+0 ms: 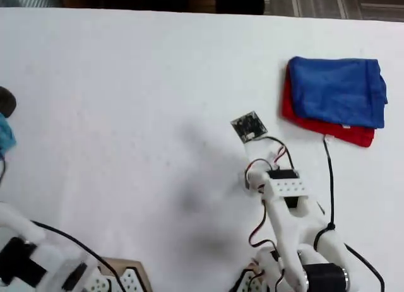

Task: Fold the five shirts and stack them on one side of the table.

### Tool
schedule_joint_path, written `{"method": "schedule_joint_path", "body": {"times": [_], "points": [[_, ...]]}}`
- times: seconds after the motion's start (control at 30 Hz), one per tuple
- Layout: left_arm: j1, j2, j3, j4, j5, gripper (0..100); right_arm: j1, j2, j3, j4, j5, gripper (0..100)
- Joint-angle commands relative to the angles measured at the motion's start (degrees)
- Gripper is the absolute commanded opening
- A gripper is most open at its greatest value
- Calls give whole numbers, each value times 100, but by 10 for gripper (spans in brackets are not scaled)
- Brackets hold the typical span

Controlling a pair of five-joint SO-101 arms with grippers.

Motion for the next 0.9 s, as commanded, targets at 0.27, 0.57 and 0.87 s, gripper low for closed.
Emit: {"method": "schedule_joint_path", "body": {"times": [0.27,0.57,0.87], "points": [[-343,3182,-3635,1776,-202,241,-48,-189,-18,-75,44,149],[53,3930,-5516,3965,-202,15,-48,-189,-18,-84,44,149],[1169,3842,-7767,5749,536,25,-48,-189,-18,-92,44,149]]}}
